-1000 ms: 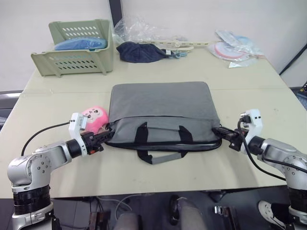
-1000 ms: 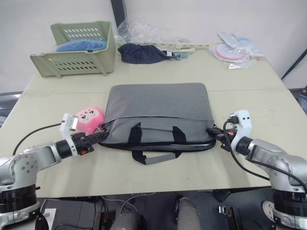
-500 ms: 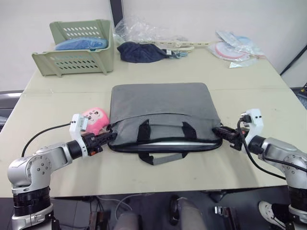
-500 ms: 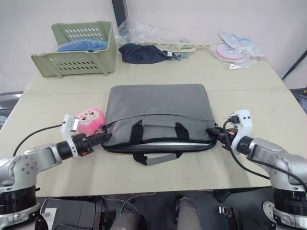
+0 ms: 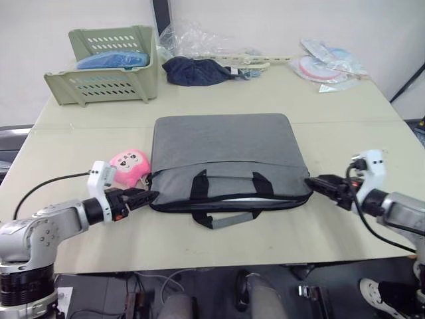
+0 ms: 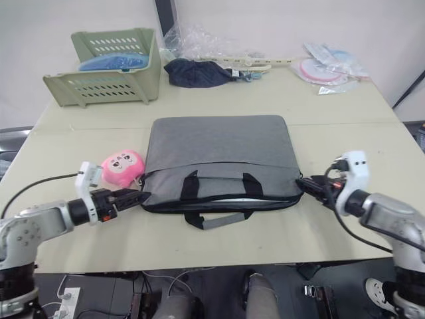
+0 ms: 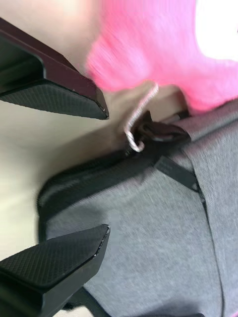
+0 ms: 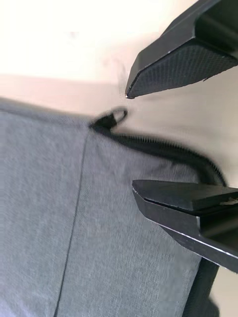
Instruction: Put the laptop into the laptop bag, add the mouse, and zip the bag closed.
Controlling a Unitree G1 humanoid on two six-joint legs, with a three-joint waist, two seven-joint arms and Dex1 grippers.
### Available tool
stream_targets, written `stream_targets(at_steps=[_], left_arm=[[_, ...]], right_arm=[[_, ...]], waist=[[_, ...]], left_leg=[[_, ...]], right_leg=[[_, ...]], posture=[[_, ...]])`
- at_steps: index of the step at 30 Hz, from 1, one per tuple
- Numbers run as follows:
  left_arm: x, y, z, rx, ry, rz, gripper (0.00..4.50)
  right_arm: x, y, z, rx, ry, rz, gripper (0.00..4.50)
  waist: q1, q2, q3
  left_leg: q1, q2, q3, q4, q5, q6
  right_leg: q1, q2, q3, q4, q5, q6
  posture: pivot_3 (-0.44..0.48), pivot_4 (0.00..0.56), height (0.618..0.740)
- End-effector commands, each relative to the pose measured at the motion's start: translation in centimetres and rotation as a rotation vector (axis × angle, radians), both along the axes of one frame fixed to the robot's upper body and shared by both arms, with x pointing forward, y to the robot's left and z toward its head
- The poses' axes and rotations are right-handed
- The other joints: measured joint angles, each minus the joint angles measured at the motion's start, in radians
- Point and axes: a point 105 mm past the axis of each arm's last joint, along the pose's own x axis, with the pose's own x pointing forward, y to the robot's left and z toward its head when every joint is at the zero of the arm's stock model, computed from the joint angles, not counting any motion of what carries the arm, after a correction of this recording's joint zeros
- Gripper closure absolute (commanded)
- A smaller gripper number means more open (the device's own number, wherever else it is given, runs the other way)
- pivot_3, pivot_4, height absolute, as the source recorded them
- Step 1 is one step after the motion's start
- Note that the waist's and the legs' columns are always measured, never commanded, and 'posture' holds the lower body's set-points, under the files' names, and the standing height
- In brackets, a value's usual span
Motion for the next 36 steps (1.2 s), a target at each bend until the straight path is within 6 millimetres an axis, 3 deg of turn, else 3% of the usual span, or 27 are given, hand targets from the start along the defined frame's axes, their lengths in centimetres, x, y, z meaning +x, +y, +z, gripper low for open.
stream_targets(at_steps=[1, 5, 8, 13, 17, 21, 24, 32, 35, 36], left_arm=[[-0.9, 1.5, 3.4, 0.048, -0.093, -0.006, 0.87], [-1.6, 2.2, 5.4, 0.101, -0.133, -0.039, 0.87], [-4.0, 1.4, 9.3, 0.122, -0.257, -0.205, 0.87], [-5.9, 1.5, 12.1, 0.172, -0.34, -0.28, 0.87], [-6.4, 0.8, 15.6, 0.181, -0.467, -0.317, 0.87], [-6.7, -0.2, 17.3, 0.187, -0.536, -0.356, 0.87], [-6.7, -1.1, 19.7, 0.115, -0.649, -0.371, 0.87], [-6.7, -1.7, 19.5, 0.089, -0.644, -0.378, 0.87], [-6.7, -1.9, 19.1, 0.083, -0.636, -0.386, 0.81], [-6.8, -1.9, 19.1, 0.081, -0.636, -0.389, 0.81]], right_arm=[[-0.4, -1.4, 4.9, -0.076, -0.131, 0.007, 1.58], [-0.3, -0.6, 7.2, -0.102, -0.189, 0.054, 1.58], [0.0, 2.9, 9.6, -0.116, -0.273, 0.184, 1.58], [0.7, 6.9, 11.0, -0.135, -0.352, 0.282, 1.58], [1.2, 9.7, 10.9, -0.13, -0.382, 0.357, 1.58], [1.7, 11.1, 9.8, -0.154, -0.385, 0.398, 1.58], [2.3, 12.3, 8.5, -0.153, -0.388, 0.425, 1.58], [4.1, 13.7, 7.9, -0.114, -0.416, 0.445, 1.58], [5.4, 14.7, 7.5, -0.101, -0.438, 0.449, 2.28], [5.6, 15.0, 7.4, -0.098, -0.444, 0.453, 2.72]], waist=[[0.0, 0.002, 0.001], [-0.001, 0.003, 0.002], [-0.008, 0.004, 0.003], [-0.022, 0.009, 0.006], [-0.02, 0.006, 0.009], [-0.024, 0.007, 0.009], [-0.026, 0.005, 0.011], [-0.031, 0.006, 0.011], [-0.031, 0.006, 0.011], [-0.032, 0.006, 0.011]], left_leg=[[0.0, 0.0, 0.0, 0.0, 0.0, 0.0], [-0.002, 0.0, 0.0, 0.0, 0.0, 0.0], [-0.006, 0.0, 0.002, 0.0, 0.0, 0.0], [-0.011, 0.001, 0.001, 0.001, 0.001, -0.002], [-0.012, 0.0, 0.0, 0.002, 0.001, -0.002], [-0.012, 0.0, 0.0, 0.001, 0.001, -0.002], [-0.012, 0.0, 0.0, 0.001, 0.001, -0.002], [-0.011, 0.0, 0.0, 0.001, 0.001, -0.002], [-0.011, 0.0, 0.0, 0.001, 0.001, -0.002], [-0.011, 0.0, 0.0, 0.002, 0.001, -0.002]], right_leg=[[-0.001, 0.0, 0.0, 0.0, 0.0, 0.0], [-0.003, 0.0, 0.0, 0.0, 0.0, 0.0], [-0.009, 0.0, 0.001, 0.002, 0.0, 0.0], [-0.014, 0.001, 0.0, 0.003, -0.001, -0.001], [-0.014, 0.001, 0.0, 0.004, -0.001, -0.001], [-0.014, 0.001, 0.0, 0.003, -0.001, -0.001], [-0.014, 0.001, 0.0, 0.003, -0.001, -0.001], [-0.014, 0.002, 0.0, 0.004, -0.001, -0.001], [-0.014, 0.002, 0.0, 0.004, -0.001, -0.001], [-0.014, 0.002, 0.0, 0.005, -0.001, -0.001]], posture=[[0.0, 0.15, 0.74], [0.0, 0.15, 0.74], [0.0, 0.15, 0.74], [0.0, 0.15, 0.74], [0.0, 0.15, 0.74], [0.0, 0.15, 0.74], [0.0, 0.15, 0.74], [0.0, 0.15, 0.74], [0.0, 0.15, 0.74], [0.0, 0.15, 0.74]])
